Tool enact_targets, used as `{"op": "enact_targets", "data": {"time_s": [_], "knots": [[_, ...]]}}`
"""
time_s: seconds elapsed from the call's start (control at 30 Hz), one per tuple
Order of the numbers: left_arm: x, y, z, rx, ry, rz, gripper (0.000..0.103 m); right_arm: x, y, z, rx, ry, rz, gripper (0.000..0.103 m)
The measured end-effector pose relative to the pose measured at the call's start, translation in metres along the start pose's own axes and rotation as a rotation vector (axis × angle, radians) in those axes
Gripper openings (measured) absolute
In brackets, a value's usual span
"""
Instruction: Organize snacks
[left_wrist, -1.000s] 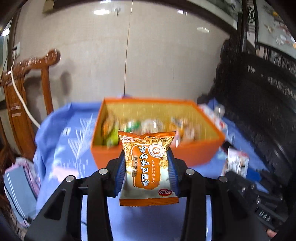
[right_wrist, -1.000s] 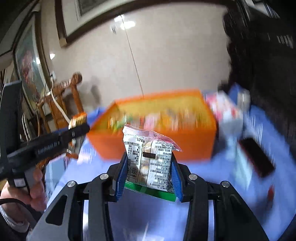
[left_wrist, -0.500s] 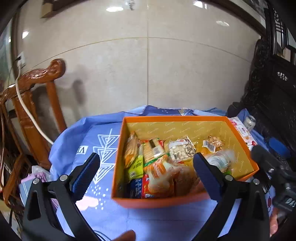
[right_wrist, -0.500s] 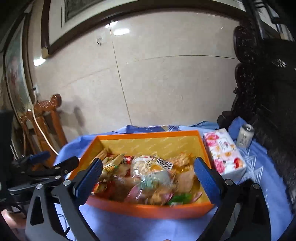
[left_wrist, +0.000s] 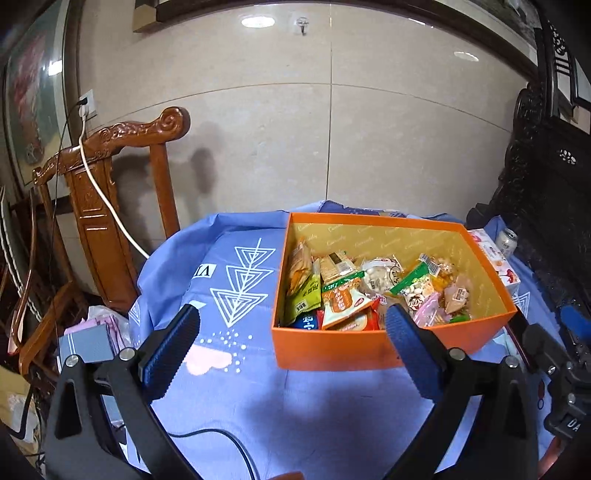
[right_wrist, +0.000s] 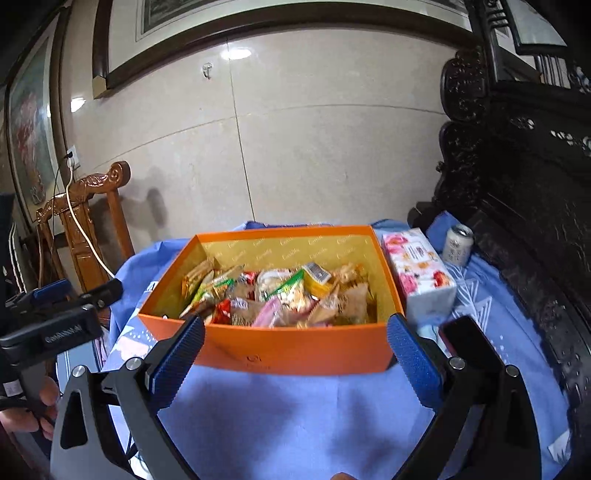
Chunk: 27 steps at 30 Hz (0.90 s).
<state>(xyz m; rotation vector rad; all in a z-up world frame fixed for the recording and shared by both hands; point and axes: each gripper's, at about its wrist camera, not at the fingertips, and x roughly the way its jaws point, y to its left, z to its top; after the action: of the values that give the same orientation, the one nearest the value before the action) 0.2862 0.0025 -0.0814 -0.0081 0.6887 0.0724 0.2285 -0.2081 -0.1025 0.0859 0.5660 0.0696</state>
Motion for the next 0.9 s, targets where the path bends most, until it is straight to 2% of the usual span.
{"op": "enact_targets", "data": {"time_s": [0.27,0.9], "knots": [[-0.013,0.004,-0.001,-0.004,-0.006,-0.009,0.099,0.001,0.001,0.003,-0.012,0.027,-0.037,0.099],[-0.017,0.001,-0.001,0.005,-0.008,-0.028,0.099,-0.004,0.003,0.004,-0.021,0.022,-0.034,0.1]]}}
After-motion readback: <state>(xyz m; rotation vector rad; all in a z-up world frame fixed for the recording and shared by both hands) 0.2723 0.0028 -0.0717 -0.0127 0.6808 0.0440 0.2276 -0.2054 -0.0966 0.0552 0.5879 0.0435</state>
